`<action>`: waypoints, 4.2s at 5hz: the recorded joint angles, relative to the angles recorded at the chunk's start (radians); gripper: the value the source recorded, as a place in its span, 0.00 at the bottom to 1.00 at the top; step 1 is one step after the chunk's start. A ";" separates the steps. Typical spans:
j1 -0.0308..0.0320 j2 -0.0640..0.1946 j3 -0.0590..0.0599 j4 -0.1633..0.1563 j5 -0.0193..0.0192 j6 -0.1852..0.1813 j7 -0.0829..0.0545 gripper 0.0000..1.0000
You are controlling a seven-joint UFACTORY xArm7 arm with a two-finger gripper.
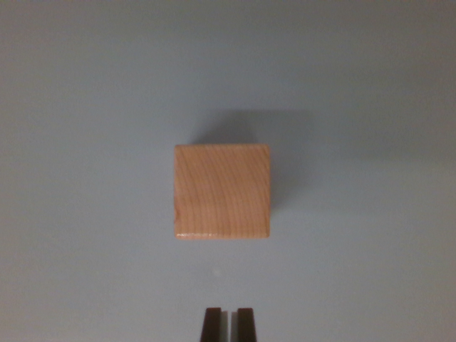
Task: Push wooden cube
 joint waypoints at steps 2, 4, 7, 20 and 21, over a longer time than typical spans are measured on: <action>-0.0005 0.010 0.000 -0.031 -0.0002 -0.041 0.001 0.00; -0.0010 0.019 0.001 -0.058 -0.0003 -0.078 0.002 0.00; -0.0014 0.027 0.001 -0.085 -0.0005 -0.114 0.003 0.00; -0.0030 0.059 0.003 -0.185 -0.0010 -0.246 0.007 0.00; -0.0030 0.059 0.003 -0.185 -0.0010 -0.246 0.007 0.00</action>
